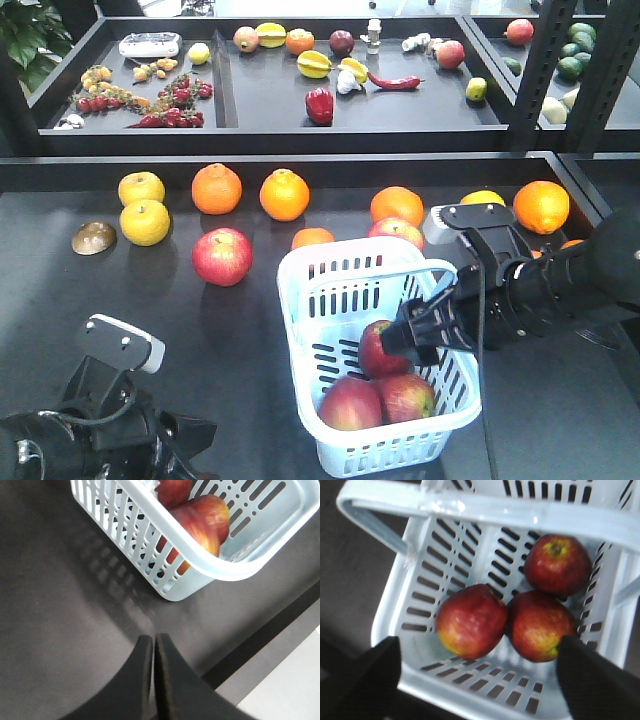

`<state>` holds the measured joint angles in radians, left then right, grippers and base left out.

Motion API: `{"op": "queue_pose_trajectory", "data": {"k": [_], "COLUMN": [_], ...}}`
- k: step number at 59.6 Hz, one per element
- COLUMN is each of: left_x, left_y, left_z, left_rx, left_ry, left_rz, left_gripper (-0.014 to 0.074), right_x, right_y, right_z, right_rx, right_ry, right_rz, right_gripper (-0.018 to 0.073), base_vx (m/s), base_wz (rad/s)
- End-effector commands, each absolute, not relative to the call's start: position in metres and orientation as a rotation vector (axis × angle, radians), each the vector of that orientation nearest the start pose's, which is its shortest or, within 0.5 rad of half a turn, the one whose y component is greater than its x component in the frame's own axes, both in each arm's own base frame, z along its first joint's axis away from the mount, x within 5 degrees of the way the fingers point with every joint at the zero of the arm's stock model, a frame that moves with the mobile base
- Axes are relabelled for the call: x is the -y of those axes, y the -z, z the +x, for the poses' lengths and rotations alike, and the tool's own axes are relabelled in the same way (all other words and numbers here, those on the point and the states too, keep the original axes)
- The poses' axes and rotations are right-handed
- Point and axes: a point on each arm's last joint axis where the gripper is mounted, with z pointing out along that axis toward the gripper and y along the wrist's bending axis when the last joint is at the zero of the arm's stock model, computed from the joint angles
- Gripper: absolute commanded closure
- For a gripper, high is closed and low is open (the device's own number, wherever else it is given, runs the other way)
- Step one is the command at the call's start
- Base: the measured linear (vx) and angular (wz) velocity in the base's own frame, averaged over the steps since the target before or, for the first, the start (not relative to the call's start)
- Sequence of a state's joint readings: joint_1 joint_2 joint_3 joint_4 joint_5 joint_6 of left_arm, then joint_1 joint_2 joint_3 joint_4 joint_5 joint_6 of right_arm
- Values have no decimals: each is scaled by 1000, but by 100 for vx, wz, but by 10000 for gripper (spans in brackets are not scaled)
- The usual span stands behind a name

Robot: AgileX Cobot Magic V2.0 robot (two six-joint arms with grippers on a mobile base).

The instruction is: Pick three apples into basket with both arms

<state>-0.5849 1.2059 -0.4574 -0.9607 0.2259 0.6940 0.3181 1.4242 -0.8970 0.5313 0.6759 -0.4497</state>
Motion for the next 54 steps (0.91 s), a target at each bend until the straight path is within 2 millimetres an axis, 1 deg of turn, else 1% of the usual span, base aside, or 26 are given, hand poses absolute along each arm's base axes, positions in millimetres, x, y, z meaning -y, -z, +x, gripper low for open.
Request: {"op": "queue_pose_trajectory", "data": {"k": [1, 3, 8, 10, 17, 20, 22, 24, 28, 31, 32, 33, 34, 40, 47, 54], "left_x": [132, 132, 132, 132, 132, 132, 132, 132, 133, 133, 133, 133, 134, 134, 134, 134], "left_y": [-211, -211, -211, -211, -211, -211, -211, -210, -210, -210, -210, -210, -209, -209, -209, -209], "left_z": [169, 169, 169, 169, 169, 169, 169, 169, 168, 167, 166, 166, 166, 165, 165, 165], "left_rx": [-2340, -2340, -2338, -2338, -2338, -2339, -2341, -2343, -2349, -2356, -2359, -2361, -2364, -2371, -2371, -2371], "left_ry": [629, 629, 628, 628, 628, 629, 630, 633, 640, 648, 652, 654, 658, 667, 667, 667], "left_rz": [456, 456, 455, 455, 455, 456, 457, 459, 466, 473, 476, 478, 481, 489, 489, 489], "left_gripper": [602, 602, 602, 602, 602, 602, 602, 602, 602, 602, 602, 602, 602, 602, 602, 602], "right_x": [-112, -110, -106, -105, -99, -96, -93, -90, -83, -77, -75, -74, -72, -63, -58, -57], "right_y": [-274, -279, -298, -304, -328, -334, -333, -330, -313, -299, -291, -288, -280, -259, -248, -249], "right_z": [247, 243, 231, 226, 203, 192, 184, 175, 160, 149, 145, 142, 139, 123, 113, 107], "right_rx": [-2467, -2449, -2373, -2346, -2263, -2229, -2207, -2187, -2173, -2152, -2163, -2149, -2160, -2131, -2100, -2081], "right_ry": [-528, -525, -516, -512, -517, -512, -499, -481, -449, -428, -423, -416, -412, -379, -359, -366], "right_rz": [-570, -575, -594, -614, -640, -663, -683, -704, -718, -682, -675, -660, -654, -608, -583, -584], "right_gripper": [195, 265, 502, 571, 570, 568, 568, 568, 567, 567, 567, 567, 567, 567, 567, 567], "base_vx": [0, 0, 0, 0, 0, 0, 0, 0, 0, 0, 0, 0, 0, 0, 0, 0], "base_wz": [0, 0, 0, 0, 0, 0, 0, 0, 0, 0, 0, 0, 0, 0, 0, 0]}}
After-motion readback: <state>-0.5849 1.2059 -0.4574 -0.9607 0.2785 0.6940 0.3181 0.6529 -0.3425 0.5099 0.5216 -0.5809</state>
